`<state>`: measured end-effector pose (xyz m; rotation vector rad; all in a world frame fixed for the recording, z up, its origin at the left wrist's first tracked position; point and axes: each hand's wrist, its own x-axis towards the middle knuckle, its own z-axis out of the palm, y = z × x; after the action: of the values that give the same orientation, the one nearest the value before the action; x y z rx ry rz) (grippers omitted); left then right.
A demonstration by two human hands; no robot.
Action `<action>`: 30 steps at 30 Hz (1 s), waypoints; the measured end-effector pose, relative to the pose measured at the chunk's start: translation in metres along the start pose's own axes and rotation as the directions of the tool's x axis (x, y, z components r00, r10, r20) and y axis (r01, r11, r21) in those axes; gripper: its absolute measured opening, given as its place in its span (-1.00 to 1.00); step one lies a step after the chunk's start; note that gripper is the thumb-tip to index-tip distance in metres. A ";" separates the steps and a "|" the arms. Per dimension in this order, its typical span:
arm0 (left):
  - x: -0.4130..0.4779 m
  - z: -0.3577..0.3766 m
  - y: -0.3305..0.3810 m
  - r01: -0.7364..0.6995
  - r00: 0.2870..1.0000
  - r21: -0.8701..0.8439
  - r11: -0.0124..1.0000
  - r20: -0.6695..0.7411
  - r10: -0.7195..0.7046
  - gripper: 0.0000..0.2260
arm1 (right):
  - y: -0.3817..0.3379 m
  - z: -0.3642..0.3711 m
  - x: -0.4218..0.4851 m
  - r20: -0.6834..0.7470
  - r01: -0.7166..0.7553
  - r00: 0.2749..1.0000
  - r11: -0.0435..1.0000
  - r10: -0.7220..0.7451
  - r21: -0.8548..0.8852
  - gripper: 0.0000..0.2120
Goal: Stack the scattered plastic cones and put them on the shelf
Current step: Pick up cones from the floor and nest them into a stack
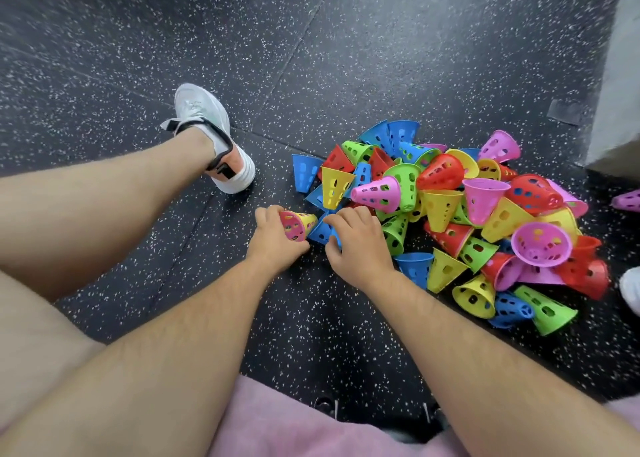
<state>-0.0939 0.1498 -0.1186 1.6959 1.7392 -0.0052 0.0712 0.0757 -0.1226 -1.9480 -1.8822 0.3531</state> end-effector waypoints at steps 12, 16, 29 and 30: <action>-0.009 -0.019 0.011 -0.072 0.992 -0.171 0.983 -0.119 0.052 -0.35 | 0.031 -0.010 -0.025 0.182 0.056 0.982 0.995 -0.040 -0.088 -0.76; -0.019 -0.015 0.017 -0.060 0.997 -0.218 0.974 -0.067 0.046 -0.46 | 0.038 -0.007 -0.025 0.127 0.036 0.992 0.991 -0.019 -0.128 -0.91; -0.029 -0.010 0.025 -0.110 0.994 -0.306 0.946 -0.052 0.098 -0.35 | 0.040 -0.050 -0.022 -0.188 -0.130 0.960 0.924 0.208 0.359 -0.76; -0.030 -0.009 0.025 -0.112 0.994 -0.288 0.951 -0.040 0.105 -0.32 | 0.038 -0.053 -0.020 -0.199 -0.125 0.957 0.916 0.214 0.382 -0.76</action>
<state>-0.0790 0.1311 -0.0866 1.5753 1.5742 0.3077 0.1274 0.0492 -0.0952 -1.8099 -1.3851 0.4639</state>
